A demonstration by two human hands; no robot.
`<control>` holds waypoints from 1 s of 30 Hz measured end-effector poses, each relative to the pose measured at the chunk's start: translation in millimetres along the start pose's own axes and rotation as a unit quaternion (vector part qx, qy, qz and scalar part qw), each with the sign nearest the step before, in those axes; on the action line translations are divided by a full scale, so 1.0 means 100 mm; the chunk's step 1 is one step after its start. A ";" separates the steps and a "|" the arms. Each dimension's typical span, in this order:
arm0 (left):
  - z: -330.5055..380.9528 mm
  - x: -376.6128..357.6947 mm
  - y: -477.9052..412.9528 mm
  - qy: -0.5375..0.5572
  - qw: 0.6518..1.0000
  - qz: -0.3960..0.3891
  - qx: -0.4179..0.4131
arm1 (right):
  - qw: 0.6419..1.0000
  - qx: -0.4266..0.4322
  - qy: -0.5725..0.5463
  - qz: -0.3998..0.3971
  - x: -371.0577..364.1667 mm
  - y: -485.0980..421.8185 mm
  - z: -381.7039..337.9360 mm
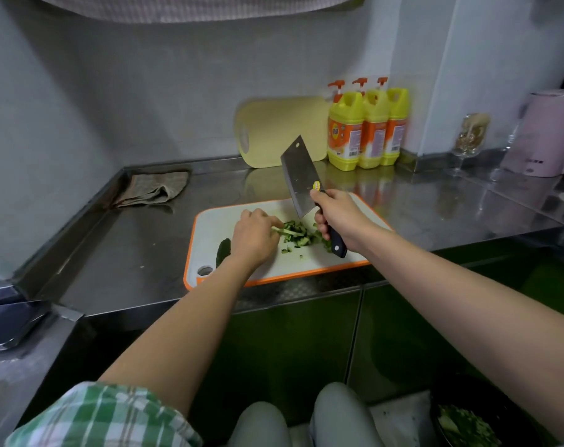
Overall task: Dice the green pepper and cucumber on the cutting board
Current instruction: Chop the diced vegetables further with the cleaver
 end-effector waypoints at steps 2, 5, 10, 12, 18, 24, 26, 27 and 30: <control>0.05 -0.07 -0.02 -0.059 0.997 -0.004 -0.043 | 1.000 -0.003 0.002 0.008 0.00 -0.04 0.07; 0.08 -0.13 -0.06 -0.108 0.992 0.001 -0.063 | 1.000 -0.008 -0.006 0.014 0.01 -0.09 0.11; 0.08 -0.12 -0.15 -0.105 0.993 0.029 -0.045 | 1.000 -0.004 -0.002 0.018 0.07 -0.13 0.17; 0.06 -0.08 -0.17 -0.057 0.996 0.058 -0.029 | 0.999 -0.002 0.000 0.034 0.11 -0.15 0.19; 0.22 0.00 -0.23 0.076 0.995 0.068 -0.021 | 0.997 0.007 -0.010 0.071 0.24 -0.22 0.19; 0.39 -0.30 -0.34 -0.008 0.995 -0.058 -0.087 | 0.997 0.001 -0.025 0.079 0.30 -0.28 0.20; 0.40 -0.35 -0.34 -0.048 0.989 -0.085 -0.107 | 0.997 -0.003 -0.022 0.079 0.30 -0.30 0.22; 0.41 -0.35 -0.33 -0.060 0.986 -0.094 -0.122 | 0.997 -0.004 -0.020 0.079 0.30 -0.32 0.23; 0.41 -0.32 -0.33 -0.082 0.980 -0.105 -0.151 | 0.997 -0.009 -0.014 0.075 0.29 -0.34 0.27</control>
Point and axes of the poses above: each hand's wrist, its own y-axis away from the middle knuckle, its own x-axis out of the back of the hand, z = x × y, the point moved 6 cm from there along -y, towards the middle knuckle, and after that the axes turned 13 degrees about z, right-handed, at the moved point
